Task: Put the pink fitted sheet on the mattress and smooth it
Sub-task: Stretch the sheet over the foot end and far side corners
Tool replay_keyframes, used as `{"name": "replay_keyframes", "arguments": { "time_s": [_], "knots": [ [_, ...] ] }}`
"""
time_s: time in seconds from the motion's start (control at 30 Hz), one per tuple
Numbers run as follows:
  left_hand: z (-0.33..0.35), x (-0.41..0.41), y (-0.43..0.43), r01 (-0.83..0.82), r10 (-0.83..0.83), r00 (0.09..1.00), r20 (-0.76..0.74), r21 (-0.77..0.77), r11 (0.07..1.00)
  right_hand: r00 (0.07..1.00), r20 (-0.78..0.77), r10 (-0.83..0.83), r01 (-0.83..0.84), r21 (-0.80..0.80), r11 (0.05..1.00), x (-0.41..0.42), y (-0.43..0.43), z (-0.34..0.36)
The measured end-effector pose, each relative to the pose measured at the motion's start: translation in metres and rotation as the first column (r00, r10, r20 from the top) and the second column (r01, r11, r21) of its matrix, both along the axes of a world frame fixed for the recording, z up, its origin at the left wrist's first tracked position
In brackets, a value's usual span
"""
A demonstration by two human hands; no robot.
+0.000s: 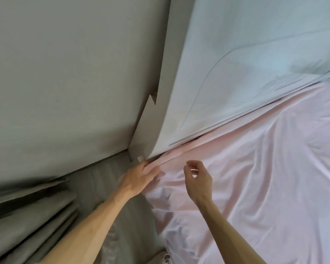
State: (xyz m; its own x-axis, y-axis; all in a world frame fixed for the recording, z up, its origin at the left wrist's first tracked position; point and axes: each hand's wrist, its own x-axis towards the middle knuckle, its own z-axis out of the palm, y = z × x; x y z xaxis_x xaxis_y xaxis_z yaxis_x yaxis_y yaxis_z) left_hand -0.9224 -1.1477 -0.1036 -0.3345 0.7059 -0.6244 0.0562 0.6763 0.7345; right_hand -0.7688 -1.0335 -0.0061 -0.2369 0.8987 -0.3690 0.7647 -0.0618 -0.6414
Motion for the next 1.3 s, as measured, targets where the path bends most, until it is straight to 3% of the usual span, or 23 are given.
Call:
{"name": "replay_keyframes", "arguments": {
  "time_s": [0.07,0.13,0.3,0.47,0.57,0.63,0.77,0.87,0.97,1.03,1.07,1.17,1.3],
  "knots": [
    [0.012,0.011,0.004,0.083,-0.084,0.992,-0.098,-0.020,0.996,0.997,0.038,-0.062,0.064,-0.055,0.996,0.004,0.004,0.004],
    [0.027,0.016,0.007,0.109,-0.102,0.948,-0.300,0.004,0.994,0.988,0.067,-0.139,0.148,-0.156,0.977,0.006,0.011,0.008],
    [0.035,0.021,-0.004,0.178,-0.068,0.825,-0.561,0.144,0.973,0.929,0.018,-0.369,0.332,-0.481,0.811,0.001,0.055,0.016],
    [0.038,0.017,-0.004,0.128,0.093,0.554,-0.827,0.195,0.972,0.910,-0.061,-0.410,0.286,-0.623,0.728,0.003,0.106,0.013],
    [0.048,0.015,0.001,0.131,0.128,0.449,-0.884,0.207,0.970,0.843,-0.144,-0.519,0.314,-0.652,0.690,-0.003,0.128,0.011],
    [0.054,0.016,0.002,0.083,0.138,0.374,-0.917,0.181,0.980,0.772,-0.192,-0.606,0.312,-0.716,0.625,-0.010,0.137,0.014],
    [0.059,0.017,0.005,-0.142,0.164,0.326,-0.931,0.123,0.982,0.454,-0.278,-0.847,0.184,-0.901,0.394,-0.015,0.134,0.016],
    [0.059,0.036,0.012,-0.305,0.218,0.346,-0.913,0.110,0.946,0.327,-0.303,-0.895,0.064,-0.938,0.341,-0.009,0.124,0.007],
    [0.048,0.062,0.017,-0.437,0.348,0.333,-0.876,0.183,0.881,0.303,-0.301,-0.904,0.012,-0.948,0.319,-0.012,0.120,0.001],
    [0.039,0.085,0.018,-0.252,0.293,0.344,-0.892,0.213,0.944,0.341,-0.309,-0.888,0.008,-0.943,0.332,-0.014,0.120,0.001],
    [0.036,0.096,0.021,-0.101,0.230,0.400,-0.887,0.207,0.973,0.359,-0.312,-0.880,0.009,-0.941,0.337,-0.014,0.121,0.000],
    [0.028,0.110,0.039,0.199,0.038,0.501,-0.865,0.157,0.967,0.407,-0.330,-0.851,0.020,-0.929,0.370,-0.012,0.125,0.001],
    [0.021,0.097,0.061,0.052,-0.001,0.589,-0.808,0.036,0.998,0.483,-0.375,-0.792,0.047,-0.891,0.451,-0.008,0.126,0.001]
  ]
}}
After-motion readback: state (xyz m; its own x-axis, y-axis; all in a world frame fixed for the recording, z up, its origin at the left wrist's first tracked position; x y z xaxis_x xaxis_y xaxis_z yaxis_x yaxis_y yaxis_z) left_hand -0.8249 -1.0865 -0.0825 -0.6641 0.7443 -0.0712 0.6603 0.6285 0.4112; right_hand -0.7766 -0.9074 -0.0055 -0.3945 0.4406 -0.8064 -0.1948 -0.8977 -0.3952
